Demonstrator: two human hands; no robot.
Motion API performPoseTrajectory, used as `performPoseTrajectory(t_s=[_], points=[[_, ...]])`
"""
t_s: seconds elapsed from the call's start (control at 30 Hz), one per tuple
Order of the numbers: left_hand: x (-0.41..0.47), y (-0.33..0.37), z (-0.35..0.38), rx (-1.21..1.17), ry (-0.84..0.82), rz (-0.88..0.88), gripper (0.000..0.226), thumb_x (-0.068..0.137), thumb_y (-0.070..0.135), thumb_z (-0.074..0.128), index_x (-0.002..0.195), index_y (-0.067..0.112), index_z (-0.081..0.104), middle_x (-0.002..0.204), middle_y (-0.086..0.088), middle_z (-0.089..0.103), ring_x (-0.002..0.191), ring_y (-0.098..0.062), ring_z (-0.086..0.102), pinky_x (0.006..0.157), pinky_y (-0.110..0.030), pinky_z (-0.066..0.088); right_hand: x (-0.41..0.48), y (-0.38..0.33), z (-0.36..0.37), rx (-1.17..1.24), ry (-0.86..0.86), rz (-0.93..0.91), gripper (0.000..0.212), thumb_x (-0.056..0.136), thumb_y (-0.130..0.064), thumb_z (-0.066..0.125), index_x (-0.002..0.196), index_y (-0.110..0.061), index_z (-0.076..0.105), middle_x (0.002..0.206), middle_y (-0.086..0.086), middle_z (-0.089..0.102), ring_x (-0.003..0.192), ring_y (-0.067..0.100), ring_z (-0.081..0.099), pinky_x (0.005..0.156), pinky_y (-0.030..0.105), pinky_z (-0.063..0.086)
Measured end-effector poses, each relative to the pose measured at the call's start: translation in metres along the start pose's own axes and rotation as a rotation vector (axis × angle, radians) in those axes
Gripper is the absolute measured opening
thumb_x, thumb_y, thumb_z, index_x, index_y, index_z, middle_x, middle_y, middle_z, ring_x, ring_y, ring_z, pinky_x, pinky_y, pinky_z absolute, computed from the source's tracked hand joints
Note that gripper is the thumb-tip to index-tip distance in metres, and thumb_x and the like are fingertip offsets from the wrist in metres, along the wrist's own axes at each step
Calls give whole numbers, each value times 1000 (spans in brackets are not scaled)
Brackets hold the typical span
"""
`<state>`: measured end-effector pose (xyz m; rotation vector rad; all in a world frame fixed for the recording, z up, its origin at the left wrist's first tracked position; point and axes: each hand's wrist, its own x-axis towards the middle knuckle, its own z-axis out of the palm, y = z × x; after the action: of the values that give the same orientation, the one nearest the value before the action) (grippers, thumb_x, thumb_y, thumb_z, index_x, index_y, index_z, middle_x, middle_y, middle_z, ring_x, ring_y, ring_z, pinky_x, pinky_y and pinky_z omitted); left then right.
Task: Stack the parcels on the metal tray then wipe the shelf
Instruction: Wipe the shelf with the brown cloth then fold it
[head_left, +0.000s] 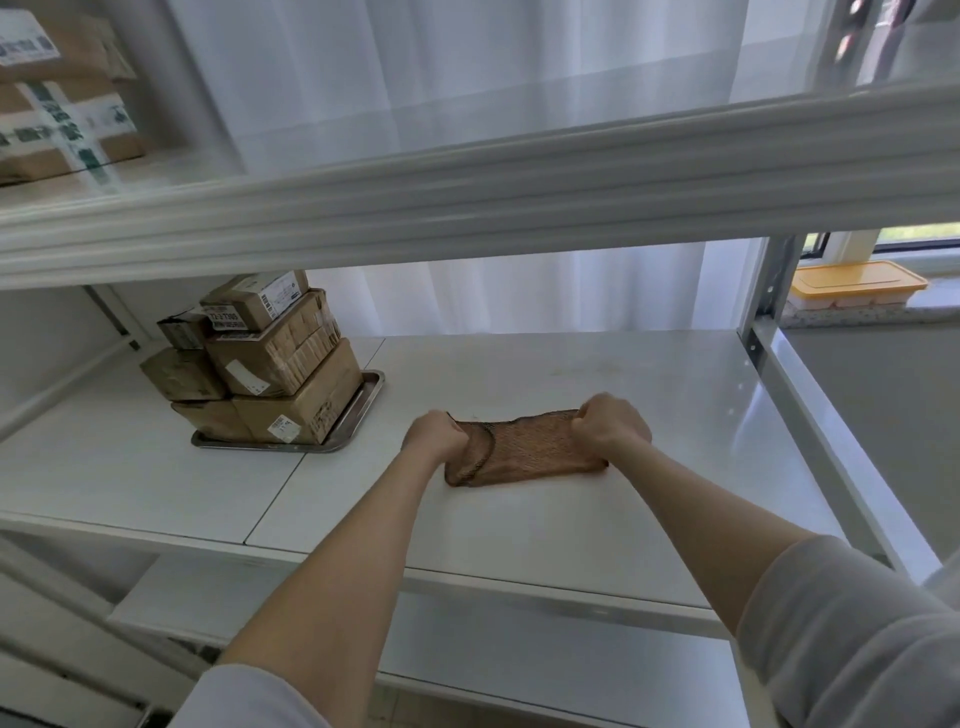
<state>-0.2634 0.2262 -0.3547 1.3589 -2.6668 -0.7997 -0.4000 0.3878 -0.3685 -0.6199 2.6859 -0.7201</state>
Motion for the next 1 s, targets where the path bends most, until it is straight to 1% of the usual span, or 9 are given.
performPoseTrajectory(t_s=[0.07, 0.17, 0.23, 0.3, 0.4, 0.57, 0.7, 0.87, 1.0], points=[[2, -1, 9, 16, -26, 58, 37, 84, 5, 48, 113, 9, 69, 121, -10, 66, 114, -26, 59, 92, -27, 47, 2, -4, 12, -17, -5, -58, 21, 84, -14, 46, 86, -10, 67, 92, 8, 66, 87, 27, 62, 71, 30, 49], [2, 6, 25, 79, -144, 224, 41, 84, -1, 43, 118, 8, 64, 124, -12, 63, 119, -27, 55, 92, -25, 42, 7, -9, 33, -88, -150, -141, 30, 90, -18, 46, 111, -12, 66, 119, 9, 63, 110, 27, 58, 88, 32, 48], [5, 8, 39, 158, -270, 280, 41, 86, -2, 40, 122, 5, 59, 138, -15, 52, 128, -28, 47, 98, -27, 38, 13, -14, 50, -205, -266, -141, 41, 96, -31, 45, 134, -17, 53, 146, 11, 41, 137, 31, 35, 108, 38, 35], [8, 7, 48, 223, -347, 281, 50, 91, 0, 38, 139, 13, 48, 157, -9, 23, 142, -26, 30, 112, -28, 26, 17, -16, 58, -237, -307, -93, 53, 99, -41, 42, 147, -22, 36, 159, 10, 16, 147, 35, 7, 116, 43, 18], [18, -2, 46, 217, -354, 260, 56, 95, 3, 36, 146, 26, 36, 161, -8, 2, 146, -28, 20, 117, -30, 22, 29, -35, 67, -256, -294, -91, 59, 98, -47, 41, 150, -23, 29, 161, 10, 3, 147, 38, -4, 118, 47, 11], [42, -36, 29, 194, -284, 157, 55, 96, 5, 34, 145, 31, 36, 159, -17, -8, 147, -31, 12, 119, -37, 21, 46, -82, 92, -295, -354, -164, 63, 97, -50, 41, 151, -21, 27, 162, 12, -2, 147, 39, -7, 118, 47, 7], [58, -72, 9, 221, -188, 39, 53, 97, 14, 36, 146, 33, 33, 159, -19, -2, 147, -29, 12, 117, -39, 24, 52, -126, 117, -270, -429, -276, 64, 96, -48, 42, 152, -22, 25, 162, 11, -3, 147, 37, -8, 118, 47, 5], [75, -96, -9, 392, -10, -51, 37, 97, 16, 36, 129, 16, 55, 137, -14, 52, 129, -28, 47, 99, -37, 43, 53, -181, 156, -262, -543, -450, 57, 100, -35, 41, 153, -28, 21, 162, 5, 1, 148, 35, -5, 118, 45, 6], [94, -97, -11, 393, -13, -13, 40, 97, 12, 36, 133, 9, 51, 139, -13, 50, 129, -28, 47, 100, -37, 42, 71, -196, 162, -348, -502, -547, 57, 101, -28, 41, 154, -27, 19, 162, 3, 4, 148, 34, 1, 118, 42, 8]])
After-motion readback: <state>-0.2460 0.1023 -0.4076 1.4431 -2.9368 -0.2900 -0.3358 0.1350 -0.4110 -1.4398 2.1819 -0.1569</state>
